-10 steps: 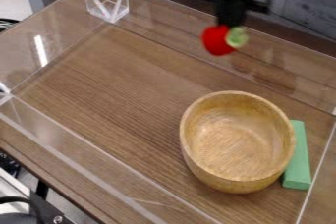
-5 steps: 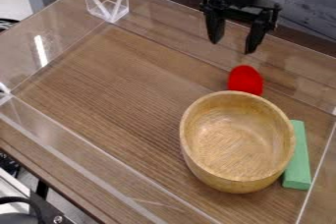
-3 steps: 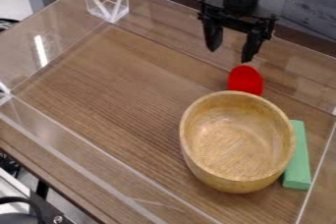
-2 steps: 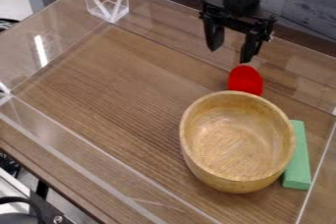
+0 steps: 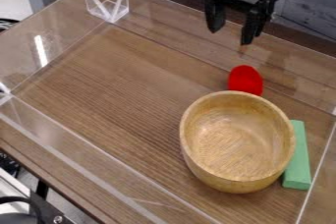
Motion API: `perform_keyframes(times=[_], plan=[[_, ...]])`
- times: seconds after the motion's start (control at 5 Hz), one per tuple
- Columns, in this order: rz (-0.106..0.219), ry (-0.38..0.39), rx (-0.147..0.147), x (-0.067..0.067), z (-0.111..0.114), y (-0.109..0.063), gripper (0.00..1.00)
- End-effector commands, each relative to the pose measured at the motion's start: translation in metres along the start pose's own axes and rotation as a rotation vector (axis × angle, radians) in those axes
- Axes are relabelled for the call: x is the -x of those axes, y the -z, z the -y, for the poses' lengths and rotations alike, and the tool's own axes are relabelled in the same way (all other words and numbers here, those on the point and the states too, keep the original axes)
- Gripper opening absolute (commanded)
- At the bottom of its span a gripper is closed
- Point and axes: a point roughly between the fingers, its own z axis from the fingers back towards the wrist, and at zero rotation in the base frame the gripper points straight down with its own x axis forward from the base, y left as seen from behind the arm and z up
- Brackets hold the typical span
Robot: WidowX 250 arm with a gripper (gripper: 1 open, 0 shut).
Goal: Move the red fruit to the right
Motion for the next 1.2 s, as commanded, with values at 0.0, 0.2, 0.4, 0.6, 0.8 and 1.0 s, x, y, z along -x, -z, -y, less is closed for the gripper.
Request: perform_keyframes(times=[0.0, 0.2, 0.4, 0.6, 0.8, 1.0], plan=[[0.094, 0.043, -0.007, 0.002, -0.005, -0.041, 1.0], [0.093, 0.078, -0.003, 0.008, -0.007, -0.049, 1.0], [0.089, 0.067, 0.001, 0.009, 0.004, -0.044, 1.0], [0.081, 0.064, 0.006, 0.009, 0.017, -0.037, 1.0], [0.083, 0.033, 0.008, 0.01, 0.031, -0.04, 1.0], [0.085, -0.002, 0.01, 0.011, 0.044, -0.043, 1.0]])
